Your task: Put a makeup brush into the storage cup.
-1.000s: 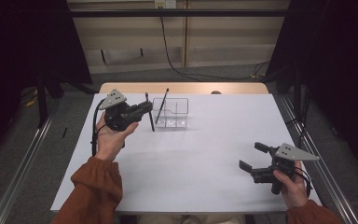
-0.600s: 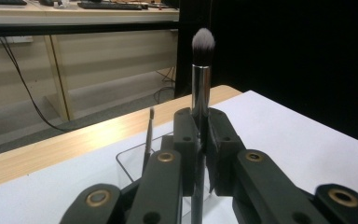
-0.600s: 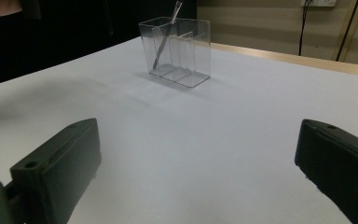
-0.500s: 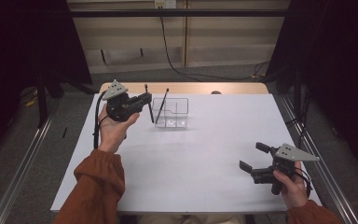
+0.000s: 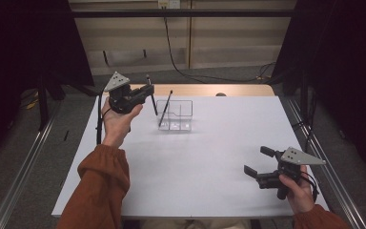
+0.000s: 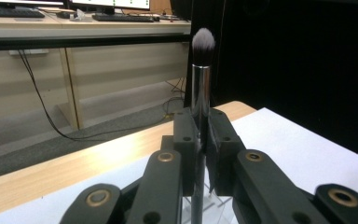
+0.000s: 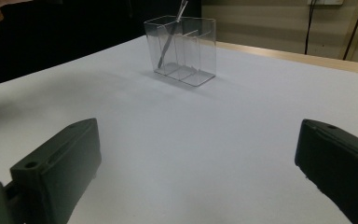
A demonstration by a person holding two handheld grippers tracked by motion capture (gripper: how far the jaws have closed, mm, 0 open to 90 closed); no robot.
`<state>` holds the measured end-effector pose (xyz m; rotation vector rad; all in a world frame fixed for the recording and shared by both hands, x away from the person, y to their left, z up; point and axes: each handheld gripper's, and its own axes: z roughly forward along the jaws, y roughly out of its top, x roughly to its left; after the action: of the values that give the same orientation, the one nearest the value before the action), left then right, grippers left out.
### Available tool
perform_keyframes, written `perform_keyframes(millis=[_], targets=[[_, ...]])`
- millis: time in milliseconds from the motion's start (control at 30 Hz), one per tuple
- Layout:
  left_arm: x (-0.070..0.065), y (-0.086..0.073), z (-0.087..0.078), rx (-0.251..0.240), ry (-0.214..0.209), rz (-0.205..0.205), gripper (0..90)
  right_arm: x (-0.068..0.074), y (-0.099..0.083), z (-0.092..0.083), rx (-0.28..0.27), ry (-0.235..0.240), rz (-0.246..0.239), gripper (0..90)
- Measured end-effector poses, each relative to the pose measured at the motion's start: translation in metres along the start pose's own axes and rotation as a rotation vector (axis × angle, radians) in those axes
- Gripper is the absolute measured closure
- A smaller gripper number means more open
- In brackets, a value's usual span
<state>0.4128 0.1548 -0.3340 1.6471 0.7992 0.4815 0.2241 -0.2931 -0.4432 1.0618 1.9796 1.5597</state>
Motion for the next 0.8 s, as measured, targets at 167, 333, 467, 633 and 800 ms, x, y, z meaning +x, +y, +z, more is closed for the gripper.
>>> perform_keyframes(millis=[167, 333, 467, 633, 800], targets=[[0.000, 0.005, 0.006, 0.001, -0.001, 0.005, 83.9, -0.001, 0.000, -0.001, -0.003, -0.007, 0.001, 0.0], [0.002, 0.005, 0.016, 0.005, 0.016, 0.005, 83.9, -0.001, 0.000, -0.001, -0.002, -0.007, 0.000, 0.0], [0.003, 0.007, 0.022, 0.018, 0.024, 0.018, 83.8, -0.001, 0.000, 0.000, 0.002, -0.004, 0.000, 0.0], [0.004, 0.007, 0.028, 0.019, 0.024, 0.015, 83.8, -0.001, -0.001, 0.000, 0.004, -0.006, 0.001, 0.0], [0.002, 0.003, 0.035, 0.037, 0.019, 0.024, 83.8, -0.001, -0.001, 0.000, 0.004, -0.007, 0.001, 0.0]])
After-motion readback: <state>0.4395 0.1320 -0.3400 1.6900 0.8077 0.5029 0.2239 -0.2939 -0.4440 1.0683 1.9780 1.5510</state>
